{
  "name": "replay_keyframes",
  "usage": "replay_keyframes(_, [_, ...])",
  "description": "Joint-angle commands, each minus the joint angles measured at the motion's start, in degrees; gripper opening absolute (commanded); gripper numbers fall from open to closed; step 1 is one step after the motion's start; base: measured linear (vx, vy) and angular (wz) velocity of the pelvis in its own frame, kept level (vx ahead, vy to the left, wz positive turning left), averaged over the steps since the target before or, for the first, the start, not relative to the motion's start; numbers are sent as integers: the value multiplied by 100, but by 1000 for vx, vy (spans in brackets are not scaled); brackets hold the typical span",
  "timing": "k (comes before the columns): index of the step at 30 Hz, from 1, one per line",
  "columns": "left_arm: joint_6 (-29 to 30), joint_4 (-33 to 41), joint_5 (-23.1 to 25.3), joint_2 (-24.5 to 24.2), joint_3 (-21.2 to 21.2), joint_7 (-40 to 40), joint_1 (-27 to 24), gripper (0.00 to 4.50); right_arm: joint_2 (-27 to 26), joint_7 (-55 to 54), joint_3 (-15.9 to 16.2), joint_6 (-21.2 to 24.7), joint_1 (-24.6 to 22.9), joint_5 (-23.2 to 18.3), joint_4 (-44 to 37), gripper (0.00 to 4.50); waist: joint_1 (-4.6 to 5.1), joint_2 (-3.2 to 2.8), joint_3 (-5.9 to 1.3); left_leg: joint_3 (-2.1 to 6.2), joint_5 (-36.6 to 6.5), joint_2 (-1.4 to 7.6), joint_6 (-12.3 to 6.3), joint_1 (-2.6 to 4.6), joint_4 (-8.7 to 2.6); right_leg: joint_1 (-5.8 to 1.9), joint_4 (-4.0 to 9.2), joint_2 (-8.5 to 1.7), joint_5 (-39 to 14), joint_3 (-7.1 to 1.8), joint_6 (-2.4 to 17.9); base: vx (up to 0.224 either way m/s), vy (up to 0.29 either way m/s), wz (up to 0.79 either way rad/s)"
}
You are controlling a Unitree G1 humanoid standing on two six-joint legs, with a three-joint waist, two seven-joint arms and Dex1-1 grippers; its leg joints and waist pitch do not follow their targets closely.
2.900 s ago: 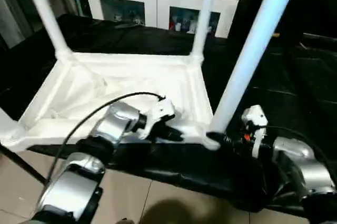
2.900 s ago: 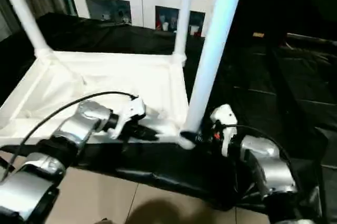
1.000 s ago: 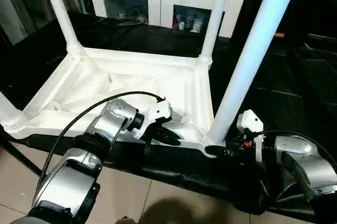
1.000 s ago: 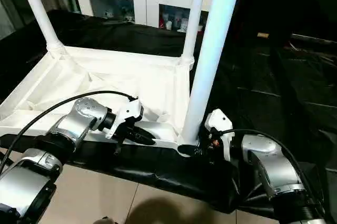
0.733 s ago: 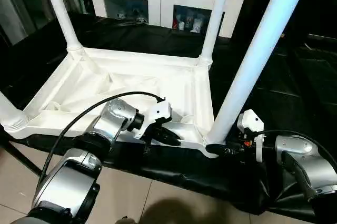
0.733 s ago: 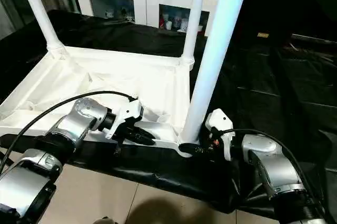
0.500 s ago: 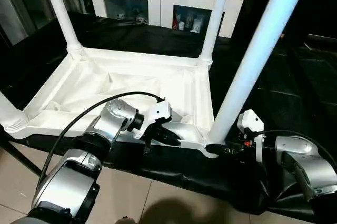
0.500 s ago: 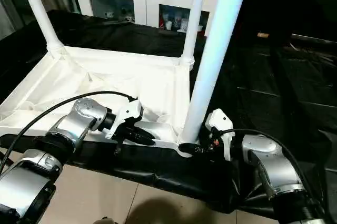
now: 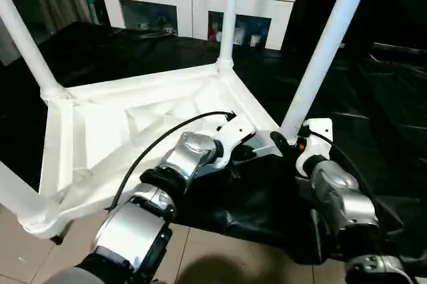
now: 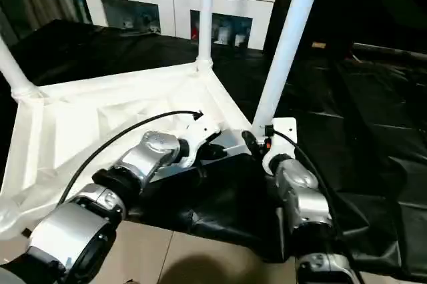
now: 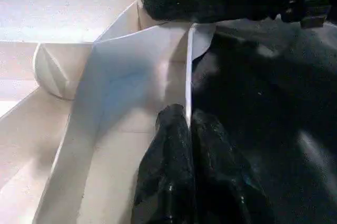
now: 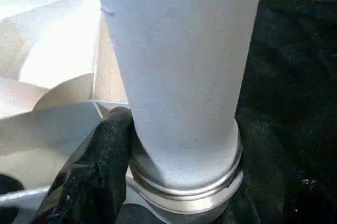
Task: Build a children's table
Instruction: Rotate leg to tighten
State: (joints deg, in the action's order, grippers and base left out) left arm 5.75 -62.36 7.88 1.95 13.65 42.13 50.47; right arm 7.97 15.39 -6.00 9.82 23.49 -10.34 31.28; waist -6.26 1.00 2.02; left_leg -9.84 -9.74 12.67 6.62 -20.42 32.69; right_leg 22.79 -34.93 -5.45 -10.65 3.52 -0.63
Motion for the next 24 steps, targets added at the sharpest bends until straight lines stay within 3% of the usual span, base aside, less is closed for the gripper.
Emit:
replay_keyframes(1, [-90,-152,-2,146,-119,-324,36,0,-178,412,296,-32,-49,11,42,262,9,48,-299,-38,-1352,-33,-254,-20,-374,-264,531,-204,-1571,-163,875,0,0,0])
replay_keyframes(3, [-104,-206,20,113,-96,-309,42,0,-173,657,245,-134,-90,-133,-77,262,4,49,-298,-44,-1321,-29,-315,-22,-371,-274,520,-203,-1392,-163,936,0,0,0])
replay_keyframes(4, [-122,-228,40,86,-71,-290,44,0,-139,723,231,-169,-114,-167,-146,318,1,45,-298,-45,-1348,-26,-329,-9,-371,-268,524,-205,-1416,-164,953,0,0,0])
replay_keyframes(7, [-158,-245,36,-39,-29,-58,34,0,182,1049,264,-154,-214,-245,-406,338,-15,56,-295,-53,-1382,-20,-394,2,-363,-269,522,-203,-1331,-172,984,0,0,0])
replay_keyframes(9, [-234,-225,40,-128,11,198,15,0,433,1468,257,-94,-276,-334,-543,376,15,89,-283,-33,-1370,-34,-402,-67,-385,-311,531,-208,-1562,-141,881,0,0,0])
replay_keyframes(12, [-178,-143,43,-273,67,563,-26,0,872,2340,360,115,-473,-539,-886,386,0,104,-288,-47,-1285,-22,-548,-52,-349,-310,542,-203,-1474,-158,871,0,0,0])
replay_keyframes(13, [-189,5,12,-408,124,1033,-99,0,1286,2987,509,131,-691,-551,-1146,386,10,127,-282,-41,-1227,-25,-564,-75,-355,-325,533,-205,-1442,-154,868,0,0,0])
replay_keyframes(16, [-363,267,-75,-648,235,1921,-240,0,1715,3562,573,118,-879,-589,-1349,386,-18,123,-283,-54,-1119,-6,-665,-61,-338,-307,519,-215,-1262,-160,1022,0,0,0])
replay_keyframes(22, [-379,845,-416,-971,381,3320,-486,0,2007,3983,717,116,-896,-516,-1445,386,-57,93,-295,-60,-1049,37,-626,-26,-340,-277,455,-224,-962,-165,1325,0,0,0])
replay_keyframes(24, [-391,902,-444,-999,395,3438,-510,0,2046,4043,749,141,-895,-520,-1460,386,-69,83,-293,-64,-1052,42,-625,-21,-340,-274,445,-220,-877,-165,1372,0,0,0])
